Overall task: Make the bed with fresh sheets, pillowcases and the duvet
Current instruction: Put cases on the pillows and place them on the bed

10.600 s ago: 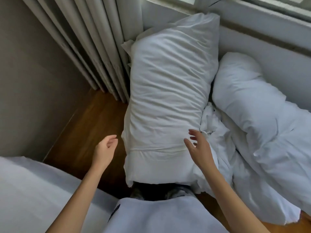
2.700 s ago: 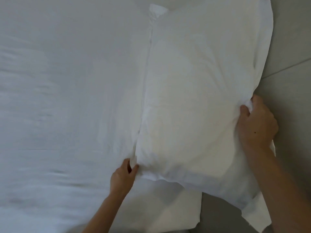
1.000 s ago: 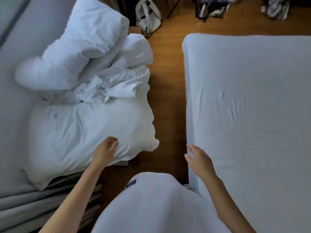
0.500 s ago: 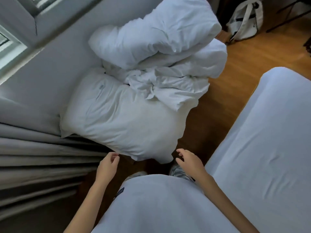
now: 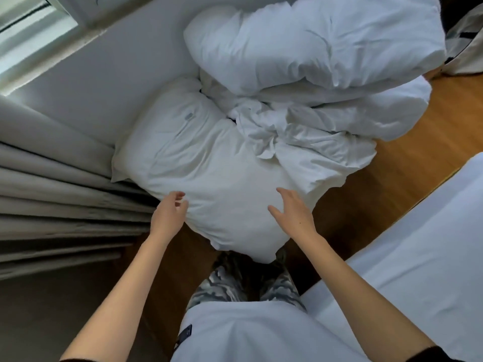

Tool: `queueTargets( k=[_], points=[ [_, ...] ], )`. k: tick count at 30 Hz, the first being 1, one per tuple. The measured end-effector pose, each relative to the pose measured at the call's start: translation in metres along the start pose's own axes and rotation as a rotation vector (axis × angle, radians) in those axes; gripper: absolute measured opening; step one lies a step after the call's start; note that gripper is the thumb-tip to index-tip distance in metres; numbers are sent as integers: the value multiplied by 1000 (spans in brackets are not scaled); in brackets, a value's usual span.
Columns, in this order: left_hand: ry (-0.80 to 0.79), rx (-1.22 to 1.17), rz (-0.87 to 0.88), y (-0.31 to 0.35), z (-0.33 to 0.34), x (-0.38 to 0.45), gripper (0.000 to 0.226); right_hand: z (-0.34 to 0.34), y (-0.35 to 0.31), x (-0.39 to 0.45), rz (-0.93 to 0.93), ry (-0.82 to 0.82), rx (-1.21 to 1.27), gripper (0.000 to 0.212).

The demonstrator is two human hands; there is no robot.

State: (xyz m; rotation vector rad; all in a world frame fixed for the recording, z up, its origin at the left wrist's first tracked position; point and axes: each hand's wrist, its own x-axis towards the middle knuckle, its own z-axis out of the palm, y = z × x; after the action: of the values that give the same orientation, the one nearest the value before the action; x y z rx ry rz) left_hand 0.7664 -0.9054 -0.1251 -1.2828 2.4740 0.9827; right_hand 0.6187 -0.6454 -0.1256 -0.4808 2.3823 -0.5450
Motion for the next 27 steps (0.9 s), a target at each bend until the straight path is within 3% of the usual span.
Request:
queueTargets(
  k=[3,9,13,16,19,21,23,27],
  points=[
    [-9,151,9,-3,-4,50,55,21,-14,24,126,-14,-38,83],
    [151,346,46,-5,-9,167,100,58,-35,92,83,40,-210,106],
    [179,356,16,-12,2,226,116,78,-26,135,203,98,-268,128],
    [221,326,39,-19,17,255,122,92,-19,162,241,104,-321,128],
    [320,329,120,-25,39,274,119,108,-14,191,217,176,-292,132],
    [392,330,147,-30,55,287,108,115,-11,204,181,278,-139,133],
    [447,307,178,-33,69,297,92,120,-9,213,207,331,49,129],
    [491,263,247,-37,86,313,66,134,3,224,229,435,85,109]
  ],
)
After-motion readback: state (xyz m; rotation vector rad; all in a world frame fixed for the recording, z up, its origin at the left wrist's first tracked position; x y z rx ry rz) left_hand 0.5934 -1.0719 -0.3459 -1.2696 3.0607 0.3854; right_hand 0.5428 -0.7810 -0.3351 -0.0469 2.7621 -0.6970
